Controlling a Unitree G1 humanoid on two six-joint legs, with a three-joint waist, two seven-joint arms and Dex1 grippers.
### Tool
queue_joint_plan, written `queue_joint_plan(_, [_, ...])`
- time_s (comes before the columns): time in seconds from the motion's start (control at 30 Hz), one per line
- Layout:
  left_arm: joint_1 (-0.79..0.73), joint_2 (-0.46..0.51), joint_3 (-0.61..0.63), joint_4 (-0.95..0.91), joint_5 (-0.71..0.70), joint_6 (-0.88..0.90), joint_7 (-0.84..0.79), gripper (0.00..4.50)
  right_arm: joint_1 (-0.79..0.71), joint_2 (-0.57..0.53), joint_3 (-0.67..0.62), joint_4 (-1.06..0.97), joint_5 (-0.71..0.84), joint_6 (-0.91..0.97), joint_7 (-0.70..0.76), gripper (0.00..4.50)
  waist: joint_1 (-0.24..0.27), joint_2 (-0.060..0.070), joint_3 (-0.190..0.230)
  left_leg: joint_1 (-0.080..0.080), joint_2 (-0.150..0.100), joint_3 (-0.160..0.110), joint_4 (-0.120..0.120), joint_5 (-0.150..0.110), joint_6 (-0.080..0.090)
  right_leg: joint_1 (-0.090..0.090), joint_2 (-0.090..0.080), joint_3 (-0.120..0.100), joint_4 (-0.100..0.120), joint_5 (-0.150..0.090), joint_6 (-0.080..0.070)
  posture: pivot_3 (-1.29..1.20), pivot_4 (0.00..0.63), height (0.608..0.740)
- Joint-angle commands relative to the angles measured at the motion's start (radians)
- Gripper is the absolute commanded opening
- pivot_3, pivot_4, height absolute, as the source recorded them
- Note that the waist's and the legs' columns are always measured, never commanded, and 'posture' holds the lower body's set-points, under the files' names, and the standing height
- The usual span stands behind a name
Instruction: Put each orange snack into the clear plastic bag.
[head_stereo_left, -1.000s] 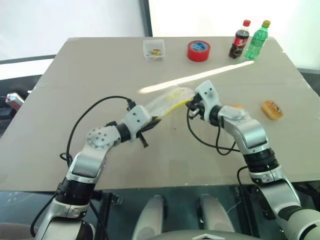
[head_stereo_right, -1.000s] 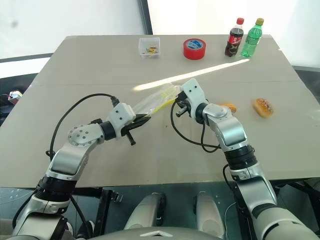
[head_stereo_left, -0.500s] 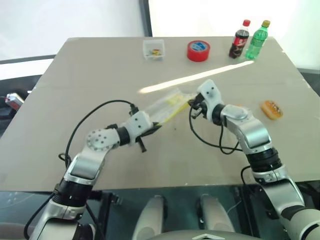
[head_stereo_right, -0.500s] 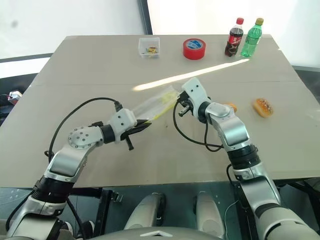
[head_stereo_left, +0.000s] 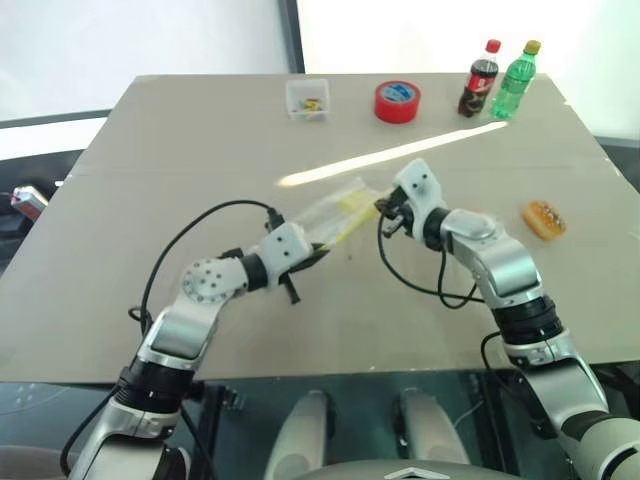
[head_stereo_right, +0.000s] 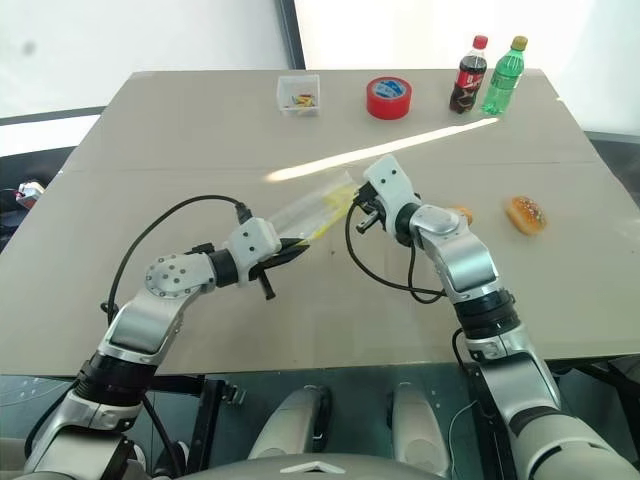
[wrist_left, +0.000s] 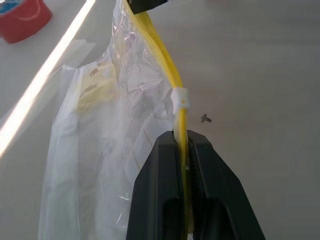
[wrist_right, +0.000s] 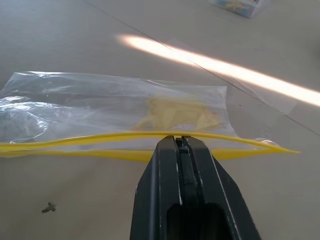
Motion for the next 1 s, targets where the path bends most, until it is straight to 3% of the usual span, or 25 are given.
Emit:
queue_joint_plan(0.03, [-0.006, -0.004, 0.023, -0.046, -0.014, -0.005, 0.009, 0.00, -0.006, 0.007, -0.007, -0.030, 0.007, 0.000, 0.005, 0.04, 0.000, 0.000, 0.000, 0.000, 0.000, 0.000, 0.000, 0.000, 0.000, 0.000, 0.000, 0.000, 0.000, 0.000, 0.000, 0.00, 0.150, 0.740])
queue_joint_plan(0.7, [-0.034, -0.013, -0.004, -0.068, -0.027, -0.011, -0.017, 0.00, 0.003, 0.038, 0.033, 0.012, -0.017, -0.058, 0.030, 0.04, 0.000, 0.000, 0.000, 0.000, 0.000, 0.000, 0.000, 0.000, 0.000, 0.000, 0.000, 0.000, 0.000, 0.000, 0.000, 0.00, 0.150, 0.740])
queue_joint_plan(0.8, [-0.036, -0.014, -0.002, -0.069, -0.032, -0.009, -0.017, 0.00, 0.008, 0.040, 0.036, 0.019, -0.023, -0.076, 0.026, 0.84, 0.000, 0.000, 0.000, 0.000, 0.000, 0.000, 0.000, 0.000, 0.000, 0.000, 0.000, 0.000, 0.000, 0.000, 0.000, 0.00, 0.150, 0.740])
queue_joint_plan(1.0, [-0.041, -0.031, 0.020, -0.068, -0.065, 0.017, -0.011, 0.00, 0.006, 0.053, 0.048, 0.047, -0.043, -0.139, 0.024, 3.67, 0.000, 0.000, 0.000, 0.000, 0.000, 0.000, 0.000, 0.000, 0.000, 0.000, 0.000, 0.000, 0.000, 0.000, 0.000, 0.00, 0.150, 0.740])
